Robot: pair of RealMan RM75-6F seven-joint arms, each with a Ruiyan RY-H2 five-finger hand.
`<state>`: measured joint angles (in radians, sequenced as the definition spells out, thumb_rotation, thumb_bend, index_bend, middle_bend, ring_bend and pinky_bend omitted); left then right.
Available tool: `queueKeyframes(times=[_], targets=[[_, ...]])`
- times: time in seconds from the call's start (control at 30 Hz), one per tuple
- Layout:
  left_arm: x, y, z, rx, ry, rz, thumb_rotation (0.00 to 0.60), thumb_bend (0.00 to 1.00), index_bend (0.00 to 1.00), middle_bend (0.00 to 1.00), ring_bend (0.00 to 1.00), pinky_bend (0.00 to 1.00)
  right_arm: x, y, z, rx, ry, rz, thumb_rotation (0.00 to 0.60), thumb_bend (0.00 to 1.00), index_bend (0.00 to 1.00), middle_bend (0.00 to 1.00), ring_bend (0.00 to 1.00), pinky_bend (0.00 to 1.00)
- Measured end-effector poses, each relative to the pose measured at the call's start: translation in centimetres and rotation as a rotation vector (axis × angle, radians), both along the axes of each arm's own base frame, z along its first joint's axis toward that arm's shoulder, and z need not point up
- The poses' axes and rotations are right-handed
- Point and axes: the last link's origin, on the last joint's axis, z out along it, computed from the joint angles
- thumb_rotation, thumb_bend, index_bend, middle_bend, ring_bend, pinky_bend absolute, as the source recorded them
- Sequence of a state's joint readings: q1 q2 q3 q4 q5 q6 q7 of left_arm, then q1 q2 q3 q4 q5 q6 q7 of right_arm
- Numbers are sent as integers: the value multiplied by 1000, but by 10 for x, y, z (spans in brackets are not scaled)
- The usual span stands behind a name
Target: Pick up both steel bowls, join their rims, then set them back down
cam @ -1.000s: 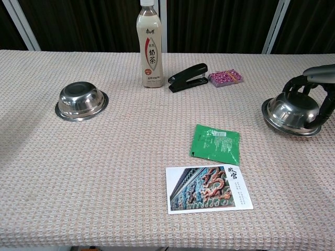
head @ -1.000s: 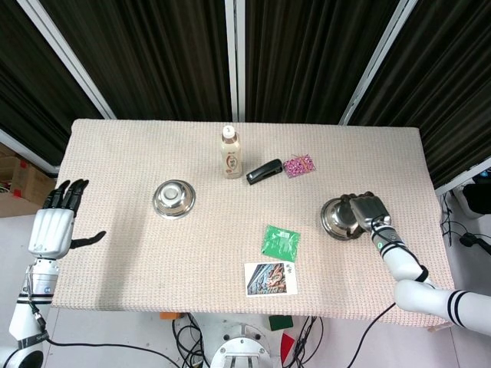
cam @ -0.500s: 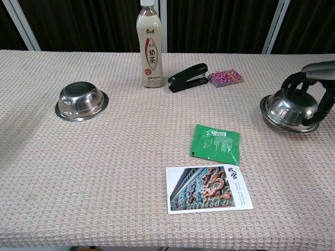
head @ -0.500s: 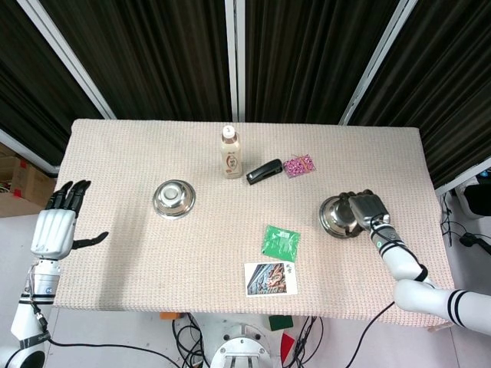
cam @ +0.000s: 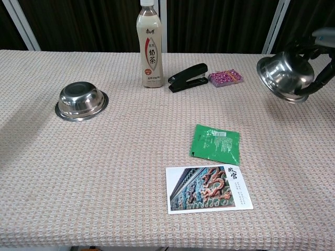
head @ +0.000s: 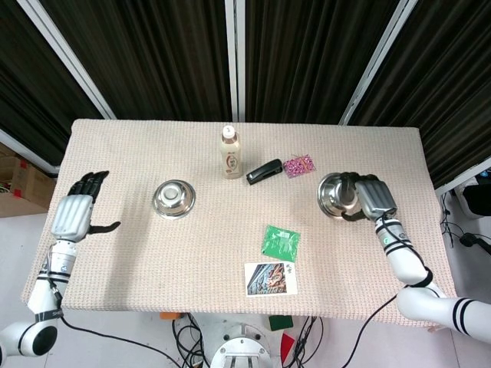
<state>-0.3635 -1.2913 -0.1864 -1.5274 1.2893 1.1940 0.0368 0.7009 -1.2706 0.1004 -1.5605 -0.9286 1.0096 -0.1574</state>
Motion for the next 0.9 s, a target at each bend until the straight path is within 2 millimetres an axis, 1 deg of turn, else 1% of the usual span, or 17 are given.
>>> queueKeyframes(times=[0.13,0.33,0.4,0.47,0.67,0.77,0.9], targets=[[6,18,-11,-57,-30,7,539,16,21,91,33,159,2,1,10,-84,-181,21,600,176,553,409,277,240],[15,34,-24,-132,-60,37,519,16,20,70,24,158,4,4,23,-194,-487,79,600,176,557,414,278,280],[17,37,-28,-155,-61,46,543,16,20,60,20,159,4,5,26,-217,-583,95,600,176,562,415,279,284],[21,42,-33,-182,-62,58,592,17,21,57,20,160,4,6,28,-229,-680,97,600,176,567,421,290,300],[32,54,-50,-212,-59,52,600,16,20,60,21,184,4,8,33,-229,-960,62,600,176,586,427,297,321],[38,58,-57,-235,-52,43,599,17,20,66,21,186,2,8,38,-234,-1055,45,600,176,590,427,297,321],[45,61,-65,-266,-25,21,600,17,21,66,21,186,-1,8,41,-230,-1080,33,600,176,591,426,293,323]])
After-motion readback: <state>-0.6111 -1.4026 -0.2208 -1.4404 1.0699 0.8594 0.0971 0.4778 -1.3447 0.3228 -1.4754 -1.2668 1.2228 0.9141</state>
